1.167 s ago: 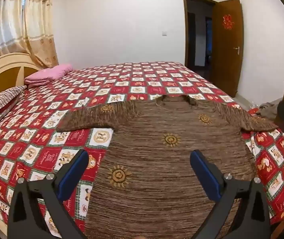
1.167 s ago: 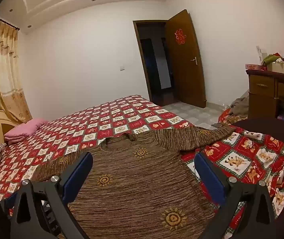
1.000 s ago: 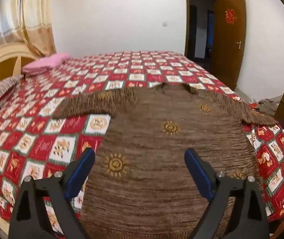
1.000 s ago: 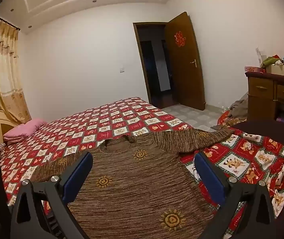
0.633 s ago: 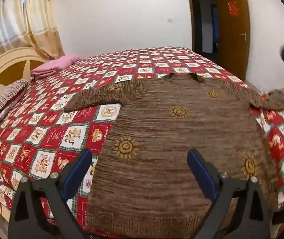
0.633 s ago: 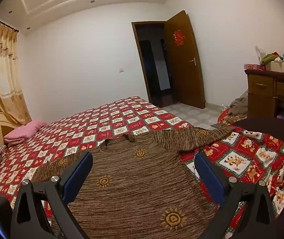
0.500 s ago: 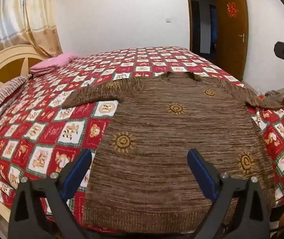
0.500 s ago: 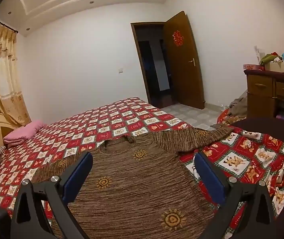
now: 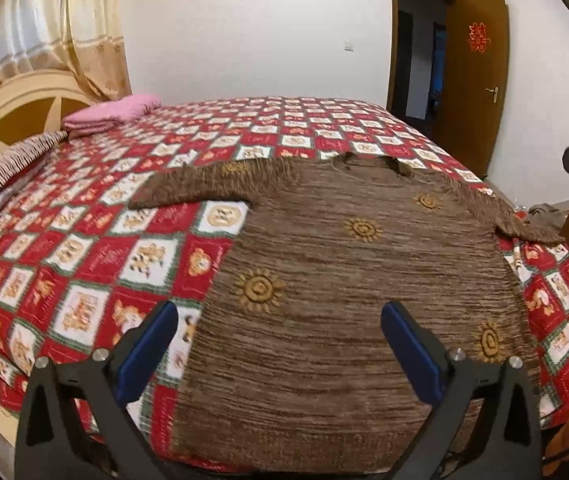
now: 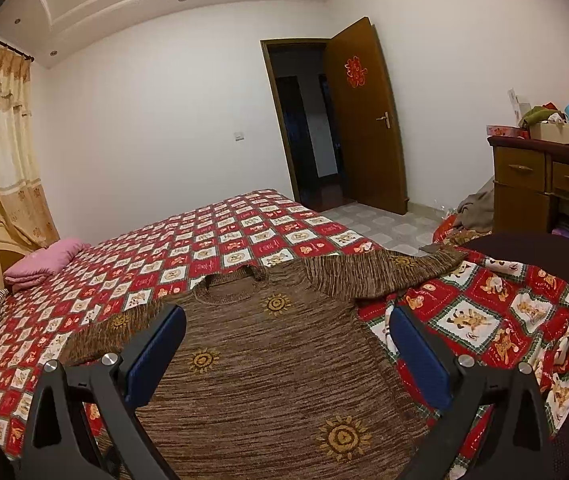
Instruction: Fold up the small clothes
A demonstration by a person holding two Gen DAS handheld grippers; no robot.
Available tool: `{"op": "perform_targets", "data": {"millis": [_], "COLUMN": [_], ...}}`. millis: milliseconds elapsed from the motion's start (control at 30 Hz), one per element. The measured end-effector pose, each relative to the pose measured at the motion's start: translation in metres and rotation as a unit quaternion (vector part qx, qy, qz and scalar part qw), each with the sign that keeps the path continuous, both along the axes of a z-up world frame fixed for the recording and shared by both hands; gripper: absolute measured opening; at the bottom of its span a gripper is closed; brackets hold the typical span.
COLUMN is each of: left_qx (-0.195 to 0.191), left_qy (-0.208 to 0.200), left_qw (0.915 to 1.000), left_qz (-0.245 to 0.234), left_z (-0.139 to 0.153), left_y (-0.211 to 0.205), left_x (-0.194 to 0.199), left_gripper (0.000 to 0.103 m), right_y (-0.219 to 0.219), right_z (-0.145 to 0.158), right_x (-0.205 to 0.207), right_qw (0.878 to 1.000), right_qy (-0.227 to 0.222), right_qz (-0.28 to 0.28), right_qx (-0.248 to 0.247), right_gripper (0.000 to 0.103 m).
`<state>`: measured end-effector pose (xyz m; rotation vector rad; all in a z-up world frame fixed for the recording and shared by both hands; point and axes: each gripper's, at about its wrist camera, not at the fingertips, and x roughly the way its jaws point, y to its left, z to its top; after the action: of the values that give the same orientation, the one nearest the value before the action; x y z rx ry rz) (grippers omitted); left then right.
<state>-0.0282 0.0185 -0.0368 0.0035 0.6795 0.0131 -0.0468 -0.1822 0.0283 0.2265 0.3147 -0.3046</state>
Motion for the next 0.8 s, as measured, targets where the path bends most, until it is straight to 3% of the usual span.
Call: {"op": "perform_targets", "data": {"millis": [267,433,800], "left_qx": [0.067,0.051,0.059], "left_qy": [-0.033,-0.04,-0.047], "left_qw": [0.9972,0.9979,0.9971], "left_qz": [-0.002,0.004,-0.003], "left_z": [0.014,0.026,0.029], "left_y": [-0.007,-0.006,-0.013], "left_x": [0.005,0.014,0.014], "left_gripper": [0.103,0.103,0.103], "right_y": [0.001,0.004,0.003], "right_z": [-0.005,-0.006,-0.014], "right_x": [0.003,0.004,0.01], "right_qw": [1.0,1.0,0.999], "right_qy": [0.012,0.015,0.034], "right_qz": [-0.002,-0.002,0.001], "right_qx": [-0.001,-0.007,-0.005], "right_gripper": [0.102,0.102,0.102]}}
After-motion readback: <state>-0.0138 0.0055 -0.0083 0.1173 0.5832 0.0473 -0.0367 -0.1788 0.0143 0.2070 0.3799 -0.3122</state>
